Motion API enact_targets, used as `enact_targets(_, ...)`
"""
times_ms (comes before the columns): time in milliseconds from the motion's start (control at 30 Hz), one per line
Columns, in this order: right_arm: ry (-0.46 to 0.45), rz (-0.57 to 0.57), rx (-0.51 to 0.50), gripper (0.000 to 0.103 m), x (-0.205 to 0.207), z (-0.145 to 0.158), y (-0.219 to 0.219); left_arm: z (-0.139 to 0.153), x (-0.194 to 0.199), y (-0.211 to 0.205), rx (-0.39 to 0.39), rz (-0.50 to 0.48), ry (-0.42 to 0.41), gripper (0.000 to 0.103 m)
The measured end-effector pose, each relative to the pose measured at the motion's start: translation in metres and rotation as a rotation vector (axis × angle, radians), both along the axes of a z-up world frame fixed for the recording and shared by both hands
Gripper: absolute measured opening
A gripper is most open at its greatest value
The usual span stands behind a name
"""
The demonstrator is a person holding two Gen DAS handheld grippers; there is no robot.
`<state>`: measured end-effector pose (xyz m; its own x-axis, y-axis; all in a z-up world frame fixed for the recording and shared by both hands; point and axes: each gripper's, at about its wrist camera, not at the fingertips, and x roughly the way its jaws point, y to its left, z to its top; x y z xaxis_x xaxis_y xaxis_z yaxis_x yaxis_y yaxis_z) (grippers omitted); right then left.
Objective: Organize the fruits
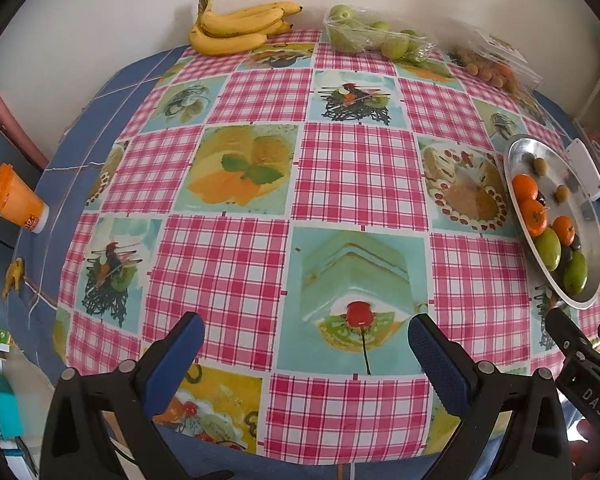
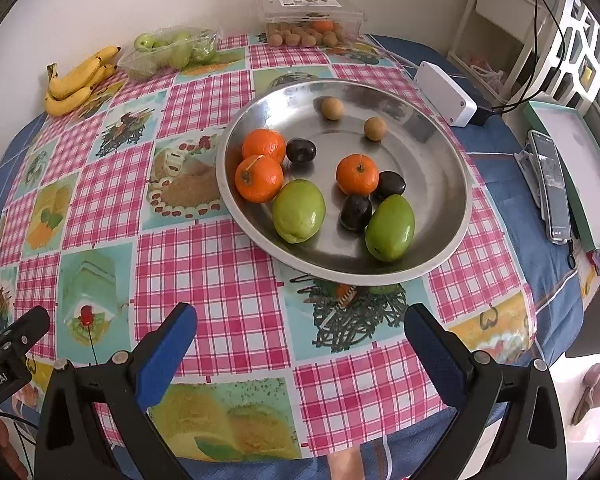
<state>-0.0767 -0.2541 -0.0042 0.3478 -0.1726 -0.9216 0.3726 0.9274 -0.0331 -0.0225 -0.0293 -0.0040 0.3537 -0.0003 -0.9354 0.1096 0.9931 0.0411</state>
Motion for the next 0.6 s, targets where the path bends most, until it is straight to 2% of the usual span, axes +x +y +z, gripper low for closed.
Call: enact_targets(600, -0.006, -0.007, 0.006, 0.103, 0.0045, -0.0043, -0.0012, -0.0054, 0.0054, -0.0019, -0.002, 0.000, 0.000, 0.103)
